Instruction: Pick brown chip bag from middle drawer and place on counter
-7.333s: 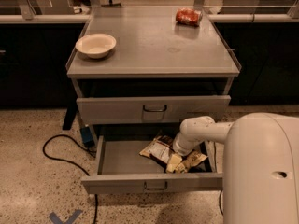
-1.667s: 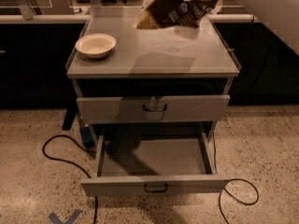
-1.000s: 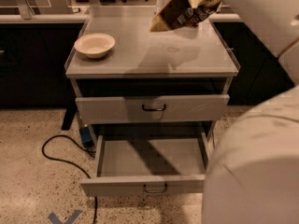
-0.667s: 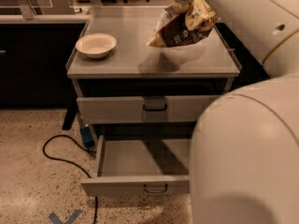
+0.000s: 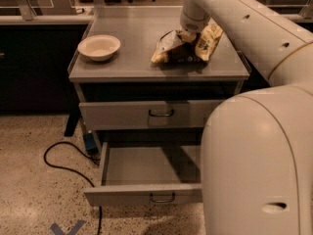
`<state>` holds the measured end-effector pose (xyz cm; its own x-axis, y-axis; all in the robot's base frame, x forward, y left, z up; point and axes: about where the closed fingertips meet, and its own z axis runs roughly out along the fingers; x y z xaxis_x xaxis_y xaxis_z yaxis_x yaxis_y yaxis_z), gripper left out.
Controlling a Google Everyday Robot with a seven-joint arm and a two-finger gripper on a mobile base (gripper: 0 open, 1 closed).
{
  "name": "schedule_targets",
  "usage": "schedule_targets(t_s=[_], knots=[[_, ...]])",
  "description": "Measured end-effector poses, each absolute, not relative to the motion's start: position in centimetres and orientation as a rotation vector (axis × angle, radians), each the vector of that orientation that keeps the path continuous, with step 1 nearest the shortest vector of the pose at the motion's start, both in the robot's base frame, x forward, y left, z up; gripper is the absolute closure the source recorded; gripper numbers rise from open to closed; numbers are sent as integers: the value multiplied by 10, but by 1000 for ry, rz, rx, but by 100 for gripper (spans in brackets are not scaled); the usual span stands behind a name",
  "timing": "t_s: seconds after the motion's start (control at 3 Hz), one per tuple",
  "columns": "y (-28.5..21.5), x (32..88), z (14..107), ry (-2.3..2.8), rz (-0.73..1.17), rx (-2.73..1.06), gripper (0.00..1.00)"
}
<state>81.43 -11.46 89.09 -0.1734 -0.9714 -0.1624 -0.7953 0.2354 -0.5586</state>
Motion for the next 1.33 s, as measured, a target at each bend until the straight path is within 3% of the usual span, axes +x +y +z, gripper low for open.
schedule_targets(t_s=[0.33,1.33], knots=[[-115,814,892,2030,-481,-1614,81],[-115,814,892,2030,-481,-1614,11]])
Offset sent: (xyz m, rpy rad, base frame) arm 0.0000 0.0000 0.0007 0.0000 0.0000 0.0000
